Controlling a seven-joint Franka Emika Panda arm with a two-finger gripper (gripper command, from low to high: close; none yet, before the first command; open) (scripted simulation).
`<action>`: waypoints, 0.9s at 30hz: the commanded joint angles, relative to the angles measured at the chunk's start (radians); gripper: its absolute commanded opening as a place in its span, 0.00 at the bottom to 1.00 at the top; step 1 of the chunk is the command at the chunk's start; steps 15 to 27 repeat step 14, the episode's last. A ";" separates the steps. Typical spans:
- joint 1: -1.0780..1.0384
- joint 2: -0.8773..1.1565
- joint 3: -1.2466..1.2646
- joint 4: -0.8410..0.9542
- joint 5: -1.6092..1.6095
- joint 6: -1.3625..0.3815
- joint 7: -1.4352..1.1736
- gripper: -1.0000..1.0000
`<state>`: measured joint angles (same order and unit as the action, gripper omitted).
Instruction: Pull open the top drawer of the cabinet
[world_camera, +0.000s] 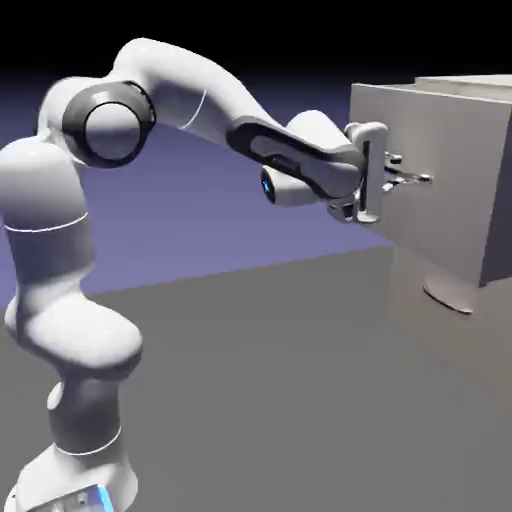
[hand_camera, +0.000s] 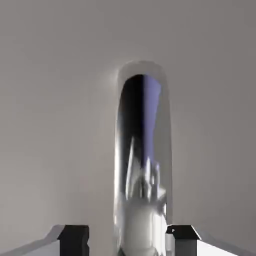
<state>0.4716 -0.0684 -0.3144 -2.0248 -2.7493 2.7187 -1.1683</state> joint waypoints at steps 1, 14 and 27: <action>-0.006 -0.031 0.011 -0.036 0.007 -0.007 -0.013 0.00; -0.048 -0.388 0.099 -0.396 0.120 -0.056 -0.175 1.00; -0.048 -0.388 0.099 -0.396 0.120 -0.056 -0.175 1.00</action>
